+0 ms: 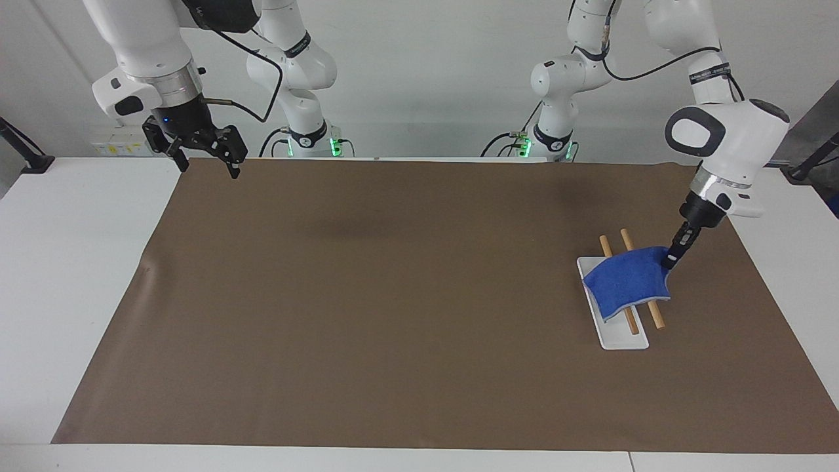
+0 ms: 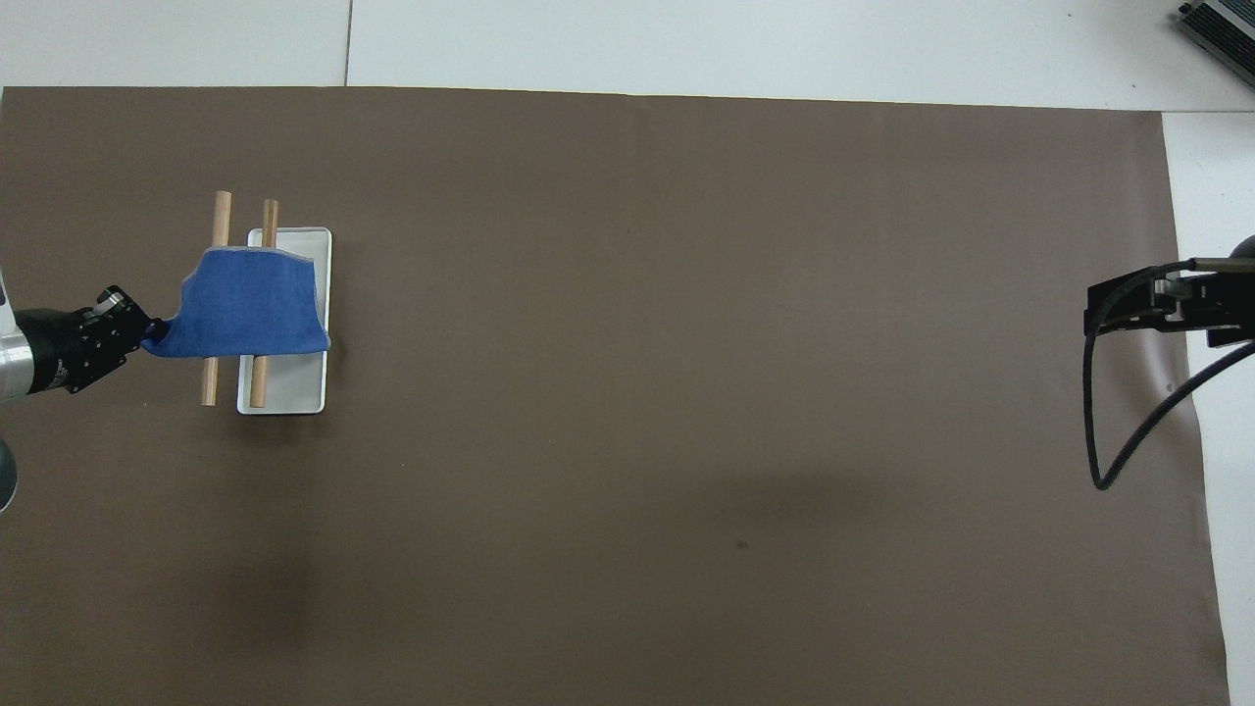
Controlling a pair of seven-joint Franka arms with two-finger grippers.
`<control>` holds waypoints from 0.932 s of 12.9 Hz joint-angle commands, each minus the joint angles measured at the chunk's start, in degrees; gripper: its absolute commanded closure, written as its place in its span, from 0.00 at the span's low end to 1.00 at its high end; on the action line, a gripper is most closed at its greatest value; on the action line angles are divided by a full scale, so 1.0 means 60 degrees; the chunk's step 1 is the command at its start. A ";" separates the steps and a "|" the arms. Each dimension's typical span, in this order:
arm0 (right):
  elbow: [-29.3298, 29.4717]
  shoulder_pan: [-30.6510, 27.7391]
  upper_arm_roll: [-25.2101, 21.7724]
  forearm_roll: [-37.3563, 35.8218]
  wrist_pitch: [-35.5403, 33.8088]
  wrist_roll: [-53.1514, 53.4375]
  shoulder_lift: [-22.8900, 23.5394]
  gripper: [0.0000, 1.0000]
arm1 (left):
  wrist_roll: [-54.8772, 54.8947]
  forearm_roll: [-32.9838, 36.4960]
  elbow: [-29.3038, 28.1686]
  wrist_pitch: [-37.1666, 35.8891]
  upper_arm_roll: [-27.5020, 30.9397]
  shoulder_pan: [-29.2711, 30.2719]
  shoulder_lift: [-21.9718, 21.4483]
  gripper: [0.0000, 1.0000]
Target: Right arm passes towel to left arm to hang
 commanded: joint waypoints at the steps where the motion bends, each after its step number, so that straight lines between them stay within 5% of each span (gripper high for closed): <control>1: -0.0354 -0.0079 0.0042 -0.0018 0.0019 -0.0176 -0.0308 0.00 | 0.0153 -0.0075 -0.0306 0.0074 -0.0026 0.0071 -0.0266 0.38; 2: -0.0369 0.0023 0.0042 -0.0018 0.0019 -0.0190 -0.0308 0.00 | 0.0153 -0.0017 -0.0306 0.0089 -0.0012 0.0071 -0.0251 0.10; 3: -0.0413 0.0082 -0.0204 -0.0018 0.0019 -0.0234 -0.0323 0.00 | 0.0167 0.0216 -0.0292 0.0089 0.0003 0.0100 -0.0237 0.02; 6: -0.0442 0.0243 -0.0544 0.0084 0.0078 -0.0659 -0.0323 0.00 | 0.0153 0.1387 0.0146 -0.0348 0.0003 0.0320 -0.0134 0.02; 12: -0.0442 0.0155 -0.0558 0.0699 0.0122 -0.0688 -0.0279 0.00 | 0.0197 0.3410 0.3674 -0.4813 -0.0012 0.0350 0.0452 0.02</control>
